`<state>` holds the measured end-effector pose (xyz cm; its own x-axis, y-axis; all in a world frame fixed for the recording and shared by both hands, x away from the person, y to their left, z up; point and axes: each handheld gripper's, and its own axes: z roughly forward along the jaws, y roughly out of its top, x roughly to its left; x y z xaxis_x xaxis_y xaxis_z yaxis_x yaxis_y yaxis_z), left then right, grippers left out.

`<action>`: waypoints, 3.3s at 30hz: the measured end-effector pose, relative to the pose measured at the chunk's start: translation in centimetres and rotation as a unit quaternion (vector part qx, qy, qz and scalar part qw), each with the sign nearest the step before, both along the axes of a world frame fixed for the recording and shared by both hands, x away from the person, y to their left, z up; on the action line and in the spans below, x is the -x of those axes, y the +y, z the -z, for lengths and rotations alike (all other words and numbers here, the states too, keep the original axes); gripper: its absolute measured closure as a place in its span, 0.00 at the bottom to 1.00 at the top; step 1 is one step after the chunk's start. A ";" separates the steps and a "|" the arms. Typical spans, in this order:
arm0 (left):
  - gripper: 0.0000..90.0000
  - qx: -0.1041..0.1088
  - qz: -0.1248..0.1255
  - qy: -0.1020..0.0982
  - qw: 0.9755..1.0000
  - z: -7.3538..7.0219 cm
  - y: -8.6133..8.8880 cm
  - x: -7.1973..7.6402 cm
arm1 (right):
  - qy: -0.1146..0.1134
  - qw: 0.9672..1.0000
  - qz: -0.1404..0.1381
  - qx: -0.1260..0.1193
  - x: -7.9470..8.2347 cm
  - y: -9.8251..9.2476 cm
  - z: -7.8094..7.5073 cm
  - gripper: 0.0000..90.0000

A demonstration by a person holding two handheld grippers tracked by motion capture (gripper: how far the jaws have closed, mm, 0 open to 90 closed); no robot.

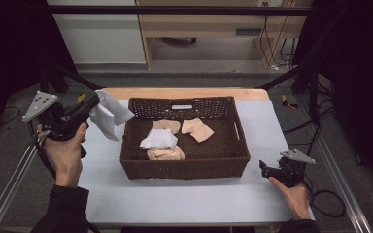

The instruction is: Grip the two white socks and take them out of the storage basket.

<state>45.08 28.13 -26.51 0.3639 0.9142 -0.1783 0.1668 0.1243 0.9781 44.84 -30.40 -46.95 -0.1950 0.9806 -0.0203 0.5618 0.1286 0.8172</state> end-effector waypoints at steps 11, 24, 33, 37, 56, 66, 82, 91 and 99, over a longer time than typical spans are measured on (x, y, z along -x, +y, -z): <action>0.97 -0.002 -0.044 0.032 0.998 3.7 3.7 0.4 | 0.000 1.000 0.000 0.001 0.0 0.0 0.0 0.08; 0.97 -0.056 -0.062 0.119 0.989 10.3 4.5 -0.4 | -0.002 1.000 0.000 0.002 0.1 0.0 0.0 0.08; 0.96 -0.087 -0.056 0.173 0.979 13.5 3.9 -1.1 | -0.004 1.000 0.000 -0.001 0.1 0.0 0.0 0.08; 0.94 -0.097 -0.051 0.198 0.974 14.8 3.7 -1.5 | -0.004 1.000 -0.003 0.000 0.2 0.1 0.0 0.08; 0.54 -0.097 -0.056 0.176 0.978 14.2 3.3 -1.2 | -0.008 1.000 -0.004 -0.005 0.3 -0.1 -0.1 0.08; 0.52 -0.085 -0.049 0.136 0.986 11.9 2.2 -0.4 | -0.009 1.000 -0.003 -0.007 0.3 -0.1 -0.2 0.08; 0.52 -0.101 -0.013 0.078 0.992 7.6 -3.1 -0.9 | -0.010 1.000 0.002 -0.009 0.3 -0.2 -0.2 0.08; 0.53 -0.122 0.015 0.059 0.991 6.2 -7.5 -2.4 | -0.010 1.000 0.001 -0.007 0.3 -0.2 -0.2 0.08; 0.53 -0.129 0.030 0.038 0.990 5.4 -10.2 -4.0 | -0.009 1.000 0.001 -0.008 0.3 -0.2 -0.2 0.08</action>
<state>49.11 17.94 -31.95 0.4133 0.9101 0.0293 0.2409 -0.1403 0.9603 44.59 -30.58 -46.71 -0.1931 0.9811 -0.0082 0.5477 0.1147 0.8288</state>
